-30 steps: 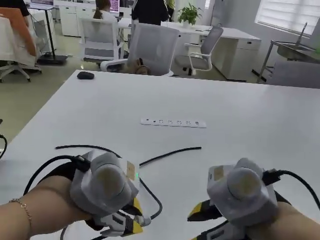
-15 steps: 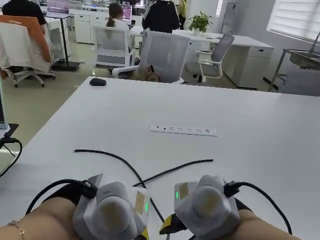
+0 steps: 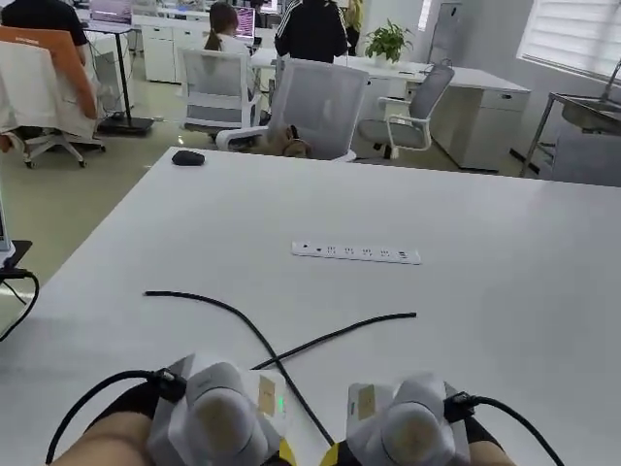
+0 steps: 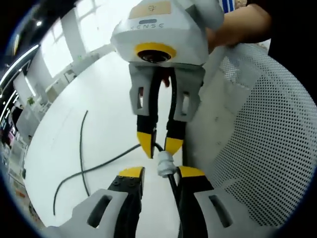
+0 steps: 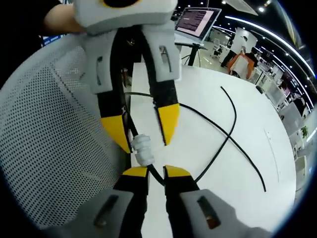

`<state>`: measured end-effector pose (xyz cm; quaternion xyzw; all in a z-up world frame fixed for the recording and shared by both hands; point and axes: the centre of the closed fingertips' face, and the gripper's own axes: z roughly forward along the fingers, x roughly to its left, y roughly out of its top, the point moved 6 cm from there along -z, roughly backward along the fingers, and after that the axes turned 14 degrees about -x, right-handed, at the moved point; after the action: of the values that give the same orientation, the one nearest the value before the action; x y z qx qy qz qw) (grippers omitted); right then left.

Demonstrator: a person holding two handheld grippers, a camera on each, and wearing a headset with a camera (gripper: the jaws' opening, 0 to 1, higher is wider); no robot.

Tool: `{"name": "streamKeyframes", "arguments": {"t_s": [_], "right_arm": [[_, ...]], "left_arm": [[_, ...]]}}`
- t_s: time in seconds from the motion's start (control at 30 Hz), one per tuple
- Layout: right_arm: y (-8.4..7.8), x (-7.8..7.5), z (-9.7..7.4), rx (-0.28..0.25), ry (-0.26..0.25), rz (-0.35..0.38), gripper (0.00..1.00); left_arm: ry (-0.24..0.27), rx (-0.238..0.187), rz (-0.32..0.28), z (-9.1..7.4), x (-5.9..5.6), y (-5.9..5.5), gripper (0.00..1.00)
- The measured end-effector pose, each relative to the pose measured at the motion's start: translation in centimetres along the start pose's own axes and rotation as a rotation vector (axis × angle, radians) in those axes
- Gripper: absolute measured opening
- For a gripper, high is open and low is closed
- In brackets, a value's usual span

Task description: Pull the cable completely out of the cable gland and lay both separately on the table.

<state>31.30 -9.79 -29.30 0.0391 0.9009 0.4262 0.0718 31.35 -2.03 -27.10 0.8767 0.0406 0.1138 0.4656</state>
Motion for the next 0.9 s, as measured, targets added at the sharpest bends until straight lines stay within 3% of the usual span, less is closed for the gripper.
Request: {"name": "streamKeyframes", "arguments": {"t_s": [0.07, 0.1, 0.27, 0.37, 0.47, 0.6, 0.7, 0.77, 0.83, 0.9], "right_arm": [[0.2, 0.0, 0.0, -0.016, -0.003, -0.001, 0.1], [0.3, 0.0, 0.0, -0.019, -0.007, 0.003, 0.1], [0.6, -0.1, 0.2, -0.04, -0.023, 0.042, 0.1], [0.4, -0.1, 0.2, -0.033, -0.026, 0.04, 0.1], [0.0, -0.4, 0.0, -0.004, -0.042, 0.022, 0.09], [-1.0, -1.0, -0.3, 0.04, -0.074, 0.036, 0.09], [-2.3, -1.7, -0.9, 0.121, -0.127, 0.064, 0.09], [-2.6, -1.8, -0.9, 0.133, -0.129, 0.072, 0.1], [-2.3, -1.3, -0.9, 0.107, -0.1, 0.12, 0.14], [-1.1, -0.6, -0.5, 0.003, -0.039, 0.174, 0.21]], "left_arm": [[0.01, 0.006, -0.002, 0.0, 0.2, 0.2, 0.42], [0.009, 0.003, -0.01, 0.0, 0.2, 0.2, 0.41], [-0.031, 0.004, -0.022, 0.5, -1.1, -0.2, 0.2], [-0.011, -0.002, -0.01, 0.6, -1.1, -0.2, 0.19], [0.005, -0.005, 0.022, 0.5, -0.9, 0.0, 0.18], [0.018, 0.004, 0.014, 0.3, -0.6, -0.5, 0.18], [0.033, 0.013, 0.019, 0.1, -0.5, -0.6, 0.18], [0.034, 0.002, 0.017, 0.0, -0.6, -0.5, 0.18], [0.023, -0.013, 0.005, 0.2, -0.8, -0.2, 0.18], [0.014, -0.01, 0.022, 0.3, -0.8, -0.3, 0.18]]}}
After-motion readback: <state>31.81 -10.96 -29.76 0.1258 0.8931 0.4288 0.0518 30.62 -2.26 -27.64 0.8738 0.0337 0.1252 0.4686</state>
